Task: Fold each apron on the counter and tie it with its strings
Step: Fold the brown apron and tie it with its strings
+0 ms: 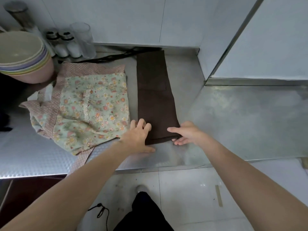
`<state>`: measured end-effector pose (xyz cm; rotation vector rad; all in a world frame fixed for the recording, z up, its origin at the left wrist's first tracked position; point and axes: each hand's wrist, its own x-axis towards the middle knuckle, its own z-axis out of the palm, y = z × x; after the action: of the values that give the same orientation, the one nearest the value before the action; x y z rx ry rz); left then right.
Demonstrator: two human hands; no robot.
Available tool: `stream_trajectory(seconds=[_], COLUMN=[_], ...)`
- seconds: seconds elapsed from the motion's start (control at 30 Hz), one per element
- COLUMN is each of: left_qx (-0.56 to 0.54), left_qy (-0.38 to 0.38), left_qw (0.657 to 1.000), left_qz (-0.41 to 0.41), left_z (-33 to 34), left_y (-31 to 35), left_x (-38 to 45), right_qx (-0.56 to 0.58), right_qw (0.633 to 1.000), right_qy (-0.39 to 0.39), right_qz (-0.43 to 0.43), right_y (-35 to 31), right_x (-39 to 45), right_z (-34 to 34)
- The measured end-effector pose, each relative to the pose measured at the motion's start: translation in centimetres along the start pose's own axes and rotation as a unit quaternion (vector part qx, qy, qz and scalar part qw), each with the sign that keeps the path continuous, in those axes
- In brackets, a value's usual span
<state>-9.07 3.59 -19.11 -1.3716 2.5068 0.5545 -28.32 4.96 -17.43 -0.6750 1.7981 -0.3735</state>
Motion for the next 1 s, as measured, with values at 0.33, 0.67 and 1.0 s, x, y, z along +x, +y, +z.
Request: stream_trajectory(seconds=[0.33, 0.67, 1.0], left_qx=[-0.107, -0.126, -0.171], left_qy=[0.098, 0.121, 0.137], left_qw=[0.989, 0.981, 0.971], left_qz=[-0.023, -0.084, -0.094], left_z=[-1.0, -0.3, -0.6], left_y=[0.0, 0.5, -0.2], left_x=[0.4, 0.2, 0.1], right_qx=[0.236, 0.251, -0.256], right_qw=[0.965, 0.962, 0.906], right_qy=[-0.096, -0.014, 0.076], right_qz=[-0.063, -0.109, -0.328], right_y=[-2.3, 0.4, 0.7], right_x=[-0.8, 0.2, 0.7], right_z=[-0.6, 0.0, 5.0])
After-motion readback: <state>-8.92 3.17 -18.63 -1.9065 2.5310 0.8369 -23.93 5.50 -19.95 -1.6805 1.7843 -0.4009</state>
